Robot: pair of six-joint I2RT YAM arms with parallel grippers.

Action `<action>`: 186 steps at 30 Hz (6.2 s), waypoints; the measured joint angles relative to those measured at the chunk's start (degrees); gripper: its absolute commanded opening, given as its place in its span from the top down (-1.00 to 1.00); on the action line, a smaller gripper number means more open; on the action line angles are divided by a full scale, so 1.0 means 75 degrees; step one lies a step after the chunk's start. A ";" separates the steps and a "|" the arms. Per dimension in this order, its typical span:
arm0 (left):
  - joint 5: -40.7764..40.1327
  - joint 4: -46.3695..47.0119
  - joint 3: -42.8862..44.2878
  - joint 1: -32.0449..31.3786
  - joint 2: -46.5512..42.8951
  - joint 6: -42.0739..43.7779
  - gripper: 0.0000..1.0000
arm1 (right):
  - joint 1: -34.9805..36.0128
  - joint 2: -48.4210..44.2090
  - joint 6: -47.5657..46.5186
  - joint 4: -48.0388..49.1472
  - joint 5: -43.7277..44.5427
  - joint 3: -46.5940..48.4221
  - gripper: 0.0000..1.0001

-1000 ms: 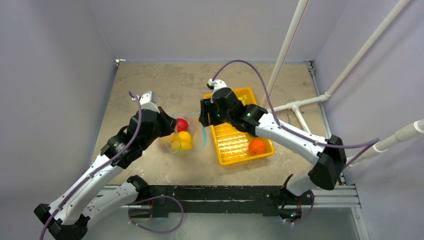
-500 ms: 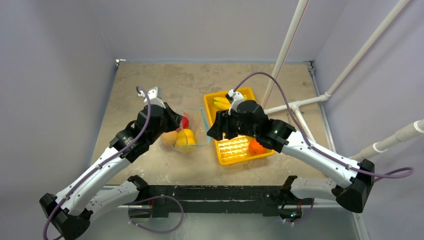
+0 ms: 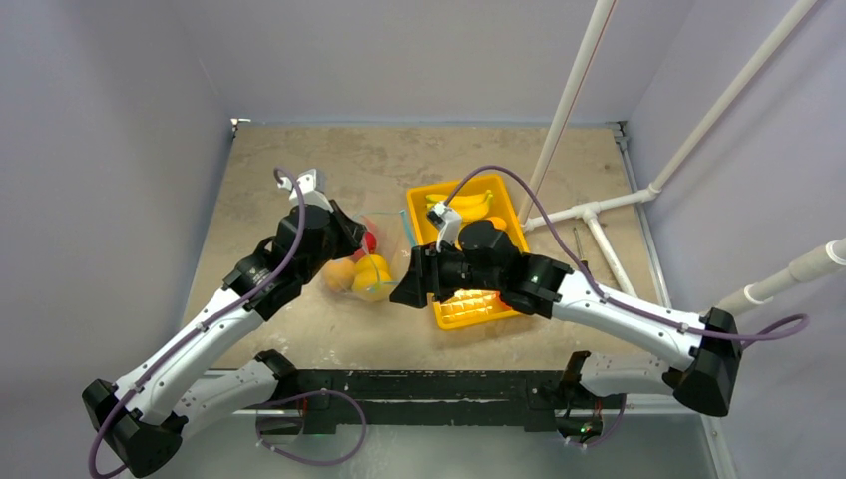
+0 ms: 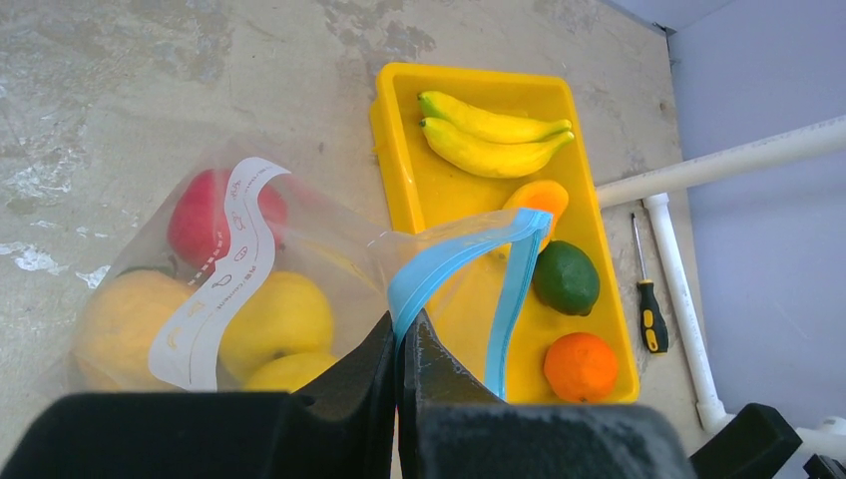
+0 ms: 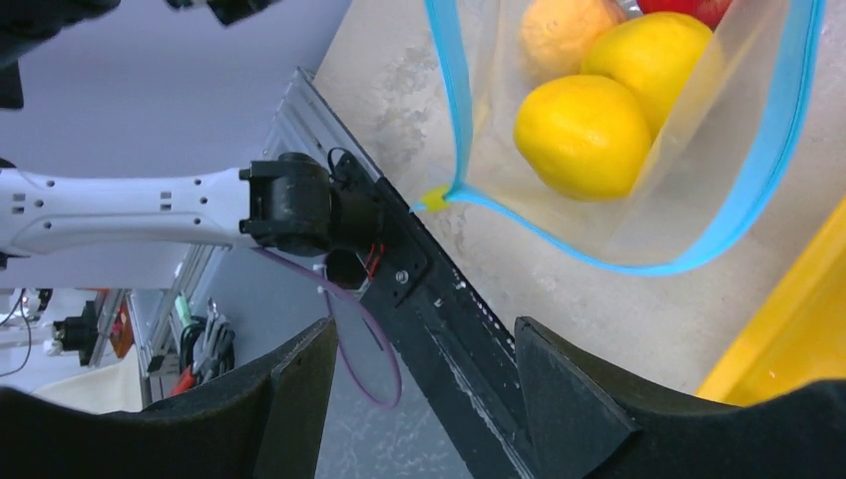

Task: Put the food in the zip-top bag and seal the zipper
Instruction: Adjust the zipper food storage bag at the center of the board, then pick up the fake fruit from the bin.

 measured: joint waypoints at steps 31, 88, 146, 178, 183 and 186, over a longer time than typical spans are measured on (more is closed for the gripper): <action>-0.0152 -0.0527 0.0085 0.0000 -0.0836 0.0020 1.00 | 0.0044 0.1734 0.2104 0.1376 0.1020 0.0259 -0.36; -0.0283 -0.1329 -0.0711 0.0000 -0.1230 0.0134 1.00 | 0.0536 0.3112 -0.0682 0.0548 0.2092 0.2104 1.00; 0.0705 0.0023 0.0382 0.0108 0.0673 0.3462 1.00 | 0.0539 0.2384 0.0868 0.2218 0.2081 0.0682 0.73; 0.0580 0.0565 -0.0248 0.0152 0.0347 0.4062 1.00 | -0.0516 0.1725 0.1119 -0.1617 0.5246 0.1647 -0.51; 0.0600 0.0562 -0.0376 0.0152 0.0064 0.4060 1.00 | -0.1148 0.1693 0.1265 -0.1886 0.5493 0.1647 -0.84; 0.0670 0.0562 -0.0434 0.0152 -0.0125 0.4060 1.00 | -0.1355 0.1711 0.1338 -0.2008 0.5645 0.1647 -0.87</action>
